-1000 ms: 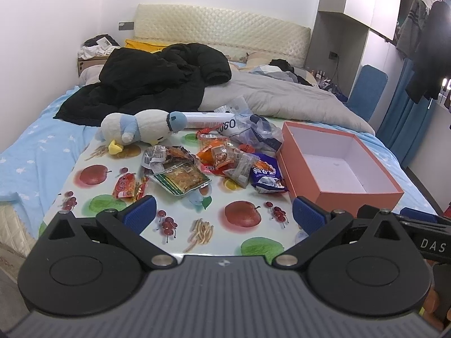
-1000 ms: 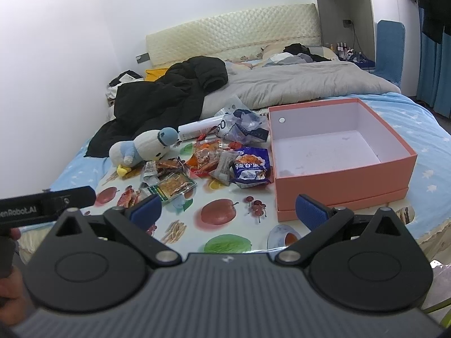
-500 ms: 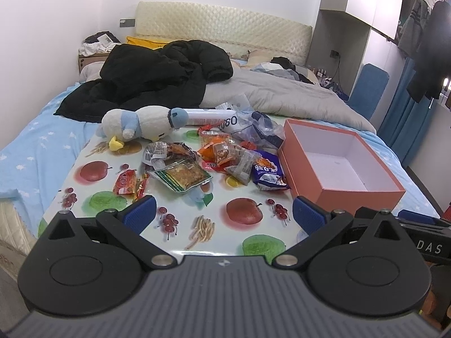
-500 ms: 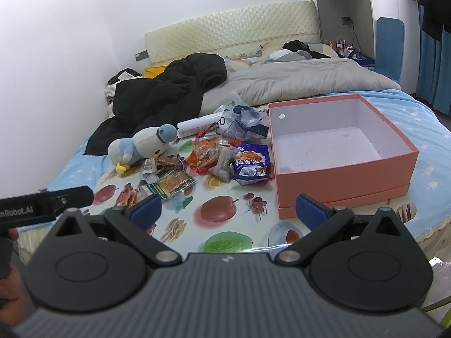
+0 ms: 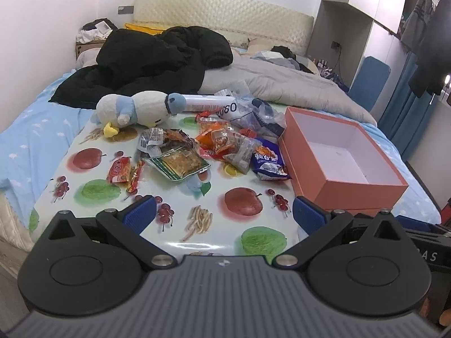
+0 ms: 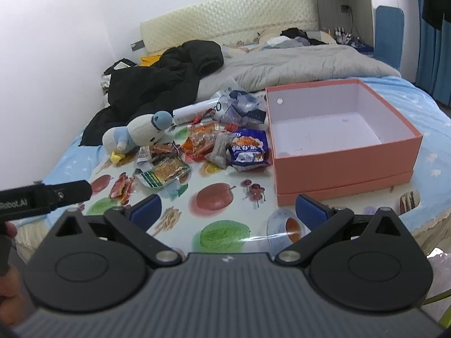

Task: Organize snacks
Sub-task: 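Reach the right tool to the clear snack bag while the left tool reaches the red-yellow packet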

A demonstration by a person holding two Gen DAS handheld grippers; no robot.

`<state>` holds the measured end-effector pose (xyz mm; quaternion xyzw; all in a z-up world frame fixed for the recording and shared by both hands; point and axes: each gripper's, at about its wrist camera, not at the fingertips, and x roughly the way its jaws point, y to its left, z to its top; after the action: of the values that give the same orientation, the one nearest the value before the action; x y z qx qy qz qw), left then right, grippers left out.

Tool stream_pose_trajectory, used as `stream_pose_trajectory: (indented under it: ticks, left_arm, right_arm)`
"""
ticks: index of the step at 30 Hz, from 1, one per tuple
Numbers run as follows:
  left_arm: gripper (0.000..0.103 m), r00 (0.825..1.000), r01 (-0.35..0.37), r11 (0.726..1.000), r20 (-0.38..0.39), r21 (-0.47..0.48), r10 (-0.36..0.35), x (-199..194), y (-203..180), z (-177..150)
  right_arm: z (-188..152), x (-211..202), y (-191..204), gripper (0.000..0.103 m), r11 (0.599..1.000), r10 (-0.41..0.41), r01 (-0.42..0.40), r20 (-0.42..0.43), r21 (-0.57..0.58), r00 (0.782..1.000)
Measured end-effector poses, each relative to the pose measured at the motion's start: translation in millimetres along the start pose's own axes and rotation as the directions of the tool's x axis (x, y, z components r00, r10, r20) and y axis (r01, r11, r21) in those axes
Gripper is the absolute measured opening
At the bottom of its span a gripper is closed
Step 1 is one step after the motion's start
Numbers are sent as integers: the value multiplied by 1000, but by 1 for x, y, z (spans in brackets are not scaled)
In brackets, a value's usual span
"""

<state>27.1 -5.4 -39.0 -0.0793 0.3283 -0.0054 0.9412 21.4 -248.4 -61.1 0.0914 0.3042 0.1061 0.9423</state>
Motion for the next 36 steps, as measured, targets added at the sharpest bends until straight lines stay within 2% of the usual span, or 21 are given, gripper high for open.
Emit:
stream_pose_trajectory:
  ticks: [5, 18, 27, 32, 33, 36]
  left_arm:
    - [103, 999, 0, 1000, -32, -14, 0, 22, 7, 2]
    - [103, 993, -89, 995, -79, -51, 85, 77, 49, 7]
    - [103, 986, -143, 984, -105, -108, 132, 122, 84, 4]
    - [103, 981, -176, 974, -107, -145, 162, 155, 108, 6]
    - [103, 981, -176, 973, -111, -150, 160, 163, 114, 5]
    - [103, 978, -183, 973, -128, -138, 166, 185, 128, 4]
  right_arm:
    - [-2, 13, -4, 103, 1000, -17, 17, -18, 11, 1000]
    - [0, 65, 5, 103, 999, 41, -41, -65, -9, 997]
    - [3, 96, 17, 103, 995, 93, -95, -44, -44, 995]
    - [0, 126, 25, 95, 989, 116, -121, -60, -85, 991]
    - [-1, 133, 27, 88, 988, 114, -120, -59, -97, 992]
    - [-3, 157, 32, 78, 986, 95, -102, -59, -133, 994]
